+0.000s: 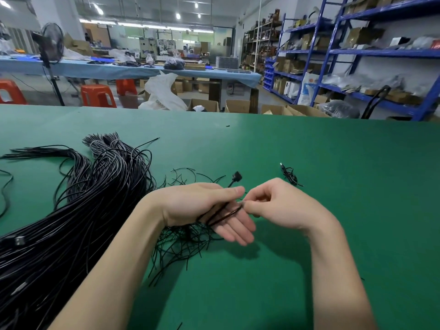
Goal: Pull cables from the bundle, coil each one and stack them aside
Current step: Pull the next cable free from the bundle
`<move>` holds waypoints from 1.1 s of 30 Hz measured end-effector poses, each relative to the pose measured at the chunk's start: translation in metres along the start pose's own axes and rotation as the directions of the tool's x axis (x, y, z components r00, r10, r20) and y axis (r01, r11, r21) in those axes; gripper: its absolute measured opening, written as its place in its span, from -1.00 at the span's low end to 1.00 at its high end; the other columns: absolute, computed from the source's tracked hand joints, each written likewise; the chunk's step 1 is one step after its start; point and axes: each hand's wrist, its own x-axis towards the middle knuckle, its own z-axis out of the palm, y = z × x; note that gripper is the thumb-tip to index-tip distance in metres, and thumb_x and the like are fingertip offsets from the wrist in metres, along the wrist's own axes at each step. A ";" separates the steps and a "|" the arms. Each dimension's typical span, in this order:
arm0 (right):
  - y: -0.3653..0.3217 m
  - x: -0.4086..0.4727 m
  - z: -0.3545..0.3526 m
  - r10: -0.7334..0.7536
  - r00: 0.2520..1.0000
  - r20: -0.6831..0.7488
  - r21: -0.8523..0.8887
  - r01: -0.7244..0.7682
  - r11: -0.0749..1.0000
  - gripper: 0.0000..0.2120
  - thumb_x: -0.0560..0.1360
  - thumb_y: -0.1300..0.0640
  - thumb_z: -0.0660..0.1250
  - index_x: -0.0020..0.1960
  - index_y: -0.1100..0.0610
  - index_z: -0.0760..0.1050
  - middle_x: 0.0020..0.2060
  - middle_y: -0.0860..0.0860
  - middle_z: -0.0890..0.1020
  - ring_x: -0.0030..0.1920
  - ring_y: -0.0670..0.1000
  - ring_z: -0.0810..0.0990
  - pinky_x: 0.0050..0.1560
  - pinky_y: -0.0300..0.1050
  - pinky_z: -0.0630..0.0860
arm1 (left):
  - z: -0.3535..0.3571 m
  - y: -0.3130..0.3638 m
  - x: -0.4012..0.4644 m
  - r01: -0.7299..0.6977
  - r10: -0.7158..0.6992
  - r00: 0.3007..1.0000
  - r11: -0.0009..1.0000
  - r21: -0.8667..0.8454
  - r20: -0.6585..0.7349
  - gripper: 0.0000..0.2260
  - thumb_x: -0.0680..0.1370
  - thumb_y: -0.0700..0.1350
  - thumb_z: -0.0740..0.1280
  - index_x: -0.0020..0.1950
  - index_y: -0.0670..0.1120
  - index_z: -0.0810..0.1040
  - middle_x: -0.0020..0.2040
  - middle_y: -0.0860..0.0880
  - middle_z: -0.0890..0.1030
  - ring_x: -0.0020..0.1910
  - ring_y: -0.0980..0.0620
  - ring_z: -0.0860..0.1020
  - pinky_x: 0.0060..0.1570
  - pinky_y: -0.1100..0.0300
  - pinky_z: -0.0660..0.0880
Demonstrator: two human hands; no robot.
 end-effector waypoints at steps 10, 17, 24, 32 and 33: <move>-0.028 -0.003 0.000 0.030 0.938 -0.346 -0.003 -0.033 0.999 -0.83 0.54 0.09 0.32 -0.12 -0.03 0.68 -0.29 -0.15 0.72 -0.33 -0.19 0.60 -0.29 -0.27 0.49 | -0.008 -0.012 0.016 -0.128 0.087 0.927 0.988 -0.089 -0.364 -0.49 0.72 0.09 0.03 0.19 -0.26 0.62 0.16 -0.17 0.69 0.21 -0.08 0.64 0.34 0.02 0.48; -0.031 0.007 0.016 0.077 0.989 -0.127 0.673 0.029 0.739 -0.90 0.64 0.18 0.31 0.03 0.17 0.60 -0.19 0.06 0.76 -0.31 -0.02 0.71 -0.25 -0.21 0.65 | -0.007 -0.005 0.026 -0.468 0.222 0.779 0.829 -0.308 -0.586 -0.50 0.72 0.10 0.00 0.24 -0.21 0.59 0.02 -0.09 0.73 -0.03 0.03 0.69 0.04 0.18 0.56; -0.009 0.015 0.027 0.024 0.998 0.054 0.727 -0.056 0.684 -0.76 0.62 0.00 0.32 -0.12 0.09 0.64 -0.17 0.09 0.75 -0.20 0.00 0.72 0.02 -0.04 0.65 | -0.005 0.003 0.025 -0.640 0.285 0.748 0.550 -0.537 -0.600 -0.49 0.73 0.05 -0.03 0.26 -0.32 0.53 0.21 -0.28 0.64 0.24 -0.13 0.62 0.26 0.12 0.54; 0.006 0.017 0.037 -0.013 0.998 0.067 0.703 -0.038 0.710 -0.81 0.61 0.01 0.32 -0.06 0.09 0.63 -0.11 0.08 0.76 -0.14 0.02 0.74 -0.04 -0.21 0.61 | -0.003 0.005 0.019 -0.637 0.275 0.750 0.545 -0.545 -0.601 -0.48 0.73 0.00 0.05 -0.01 -0.25 0.73 -0.01 -0.17 0.73 0.06 -0.12 0.70 0.08 0.17 0.63; 0.008 0.017 0.037 -0.007 0.999 0.052 0.681 -0.030 0.732 -0.81 0.63 0.03 0.31 -0.04 0.11 0.62 -0.09 0.09 0.76 -0.12 0.03 0.75 0.07 -0.13 0.63 | -0.003 0.004 0.019 -0.631 0.249 0.739 0.580 -0.515 -0.626 -0.51 0.72 0.00 0.07 -0.06 -0.21 0.72 -0.14 -0.10 0.72 -0.06 -0.08 0.72 -0.05 0.20 0.65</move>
